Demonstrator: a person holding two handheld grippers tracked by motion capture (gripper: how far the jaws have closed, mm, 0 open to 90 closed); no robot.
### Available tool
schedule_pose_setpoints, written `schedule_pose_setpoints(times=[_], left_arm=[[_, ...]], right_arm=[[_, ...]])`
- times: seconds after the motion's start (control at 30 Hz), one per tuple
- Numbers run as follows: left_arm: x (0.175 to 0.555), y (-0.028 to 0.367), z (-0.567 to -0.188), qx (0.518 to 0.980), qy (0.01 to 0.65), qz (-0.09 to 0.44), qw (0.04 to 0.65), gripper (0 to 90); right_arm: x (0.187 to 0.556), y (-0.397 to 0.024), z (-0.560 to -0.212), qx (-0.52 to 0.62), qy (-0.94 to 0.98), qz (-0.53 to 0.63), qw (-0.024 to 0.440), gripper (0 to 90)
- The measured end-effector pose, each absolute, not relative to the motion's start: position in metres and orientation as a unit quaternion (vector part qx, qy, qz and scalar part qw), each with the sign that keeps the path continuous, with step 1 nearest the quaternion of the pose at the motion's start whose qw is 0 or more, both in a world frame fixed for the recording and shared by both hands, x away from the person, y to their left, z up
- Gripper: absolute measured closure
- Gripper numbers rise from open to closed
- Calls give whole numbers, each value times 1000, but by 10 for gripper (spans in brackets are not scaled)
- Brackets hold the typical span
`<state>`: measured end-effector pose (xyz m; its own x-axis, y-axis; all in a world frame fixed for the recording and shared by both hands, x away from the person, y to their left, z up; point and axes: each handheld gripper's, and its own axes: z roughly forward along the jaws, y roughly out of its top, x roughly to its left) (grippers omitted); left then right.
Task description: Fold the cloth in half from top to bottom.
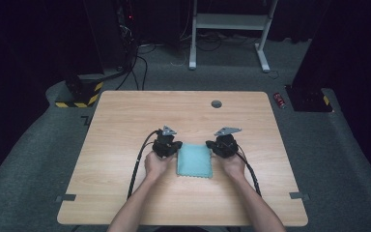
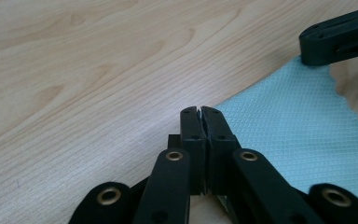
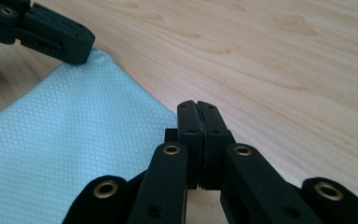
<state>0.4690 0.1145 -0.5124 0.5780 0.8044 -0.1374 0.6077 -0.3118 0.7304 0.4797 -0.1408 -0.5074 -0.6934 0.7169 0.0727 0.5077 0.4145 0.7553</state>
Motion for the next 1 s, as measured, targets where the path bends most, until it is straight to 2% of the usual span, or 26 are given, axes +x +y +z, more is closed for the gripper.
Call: schedule_pose_setpoints(times=[0.17, 0.2, 0.23, 0.3, 0.4, 0.7, 1.0], left_arm=[[471, 114, -518, 802, 443, 131, 379, 876], [471, 114, -518, 803, 442, 133, 378, 869], [471, 114, -518, 802, 444, 136, 375, 848], [470, 117, -516, 798, 451, 132, 376, 725], [465, 123, -510, 794, 452, 136, 384, 625], [439, 144, -502, 777, 457, 163, 400, 506], [413, 176, -499, 757, 471, 173, 418, 475]], right_arm=[[486, -134, -518, 380, 834, 380, 127, 885], [487, -135, -519, 380, 833, 382, 125, 871], [488, -136, -520, 382, 832, 382, 124, 821], [488, -139, -519, 388, 828, 387, 120, 699], [484, -147, -513, 397, 816, 403, 116, 633], [466, -169, -506, 408, 799, 424, 123, 612], [442, -200, -496, 418, 786, 435, 137, 610]])
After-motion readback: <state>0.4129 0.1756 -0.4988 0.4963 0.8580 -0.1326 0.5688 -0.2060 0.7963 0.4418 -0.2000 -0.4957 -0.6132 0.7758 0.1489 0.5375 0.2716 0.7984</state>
